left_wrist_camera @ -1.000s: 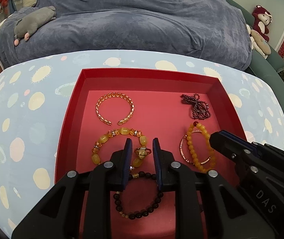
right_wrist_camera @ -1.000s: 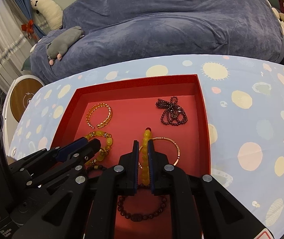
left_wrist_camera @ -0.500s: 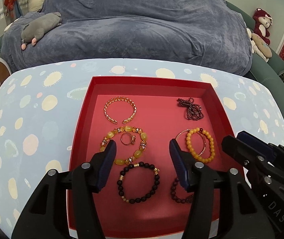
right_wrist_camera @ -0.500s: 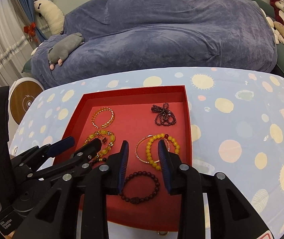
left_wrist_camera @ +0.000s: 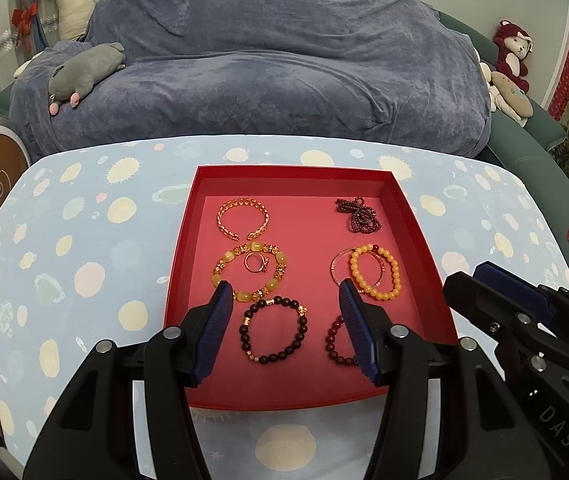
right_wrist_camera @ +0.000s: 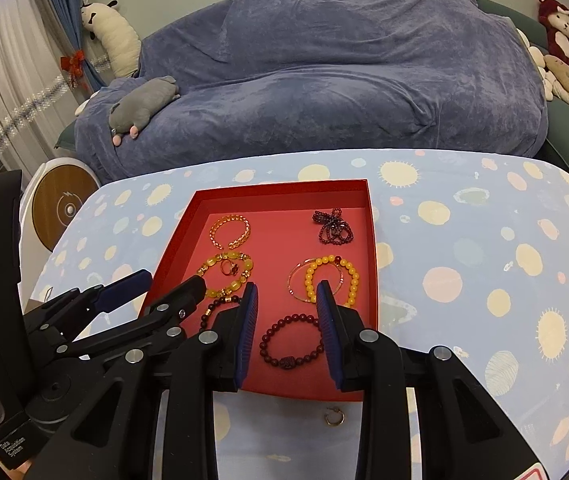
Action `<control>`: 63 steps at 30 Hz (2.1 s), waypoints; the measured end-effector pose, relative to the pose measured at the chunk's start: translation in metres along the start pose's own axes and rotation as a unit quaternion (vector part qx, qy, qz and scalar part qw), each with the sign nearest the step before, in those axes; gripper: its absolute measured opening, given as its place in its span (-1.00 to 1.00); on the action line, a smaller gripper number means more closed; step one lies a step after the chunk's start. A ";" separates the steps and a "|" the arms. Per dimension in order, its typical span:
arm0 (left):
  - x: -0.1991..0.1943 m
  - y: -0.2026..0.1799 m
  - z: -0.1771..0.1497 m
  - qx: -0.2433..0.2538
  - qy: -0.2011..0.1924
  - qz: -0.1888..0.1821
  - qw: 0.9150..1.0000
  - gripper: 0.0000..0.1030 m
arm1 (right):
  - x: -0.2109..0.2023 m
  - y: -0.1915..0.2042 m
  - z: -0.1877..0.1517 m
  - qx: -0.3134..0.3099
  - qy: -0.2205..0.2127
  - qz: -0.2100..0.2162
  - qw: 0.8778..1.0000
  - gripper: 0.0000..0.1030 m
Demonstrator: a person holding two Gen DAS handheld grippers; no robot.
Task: Organize jewelry
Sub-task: 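Withdraw both tools from the box toward the gold hoop earrings, then grasp one gold hoop earring with the left tool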
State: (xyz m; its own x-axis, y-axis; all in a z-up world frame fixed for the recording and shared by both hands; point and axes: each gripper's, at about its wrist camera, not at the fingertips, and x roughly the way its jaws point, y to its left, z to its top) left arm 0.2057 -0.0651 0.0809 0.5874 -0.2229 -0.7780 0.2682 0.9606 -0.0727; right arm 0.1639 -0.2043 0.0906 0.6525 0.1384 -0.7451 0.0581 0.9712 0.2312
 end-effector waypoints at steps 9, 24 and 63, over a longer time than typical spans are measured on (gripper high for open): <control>-0.022 -0.007 -0.030 0.010 0.005 -0.008 1.000 0.03 | -0.026 0.002 -0.030 -0.008 0.000 -0.001 1.000 -0.40; -0.024 -0.030 -0.133 0.015 0.074 -0.011 0.997 0.05 | -0.042 -0.016 -0.126 0.010 0.055 -0.035 0.998 -0.40; -0.015 -0.070 -0.183 0.064 0.066 -0.024 0.996 -0.60 | -0.035 -0.050 -0.180 0.043 0.112 -0.067 0.990 -0.40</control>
State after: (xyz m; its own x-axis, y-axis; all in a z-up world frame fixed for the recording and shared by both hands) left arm 0.0384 -0.0981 -0.0168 0.4685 -0.2372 -0.8510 0.3935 0.9185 -0.0394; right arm 0.0024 -0.2226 -0.0076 0.4504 0.0589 -0.8909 0.2034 0.9648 0.1667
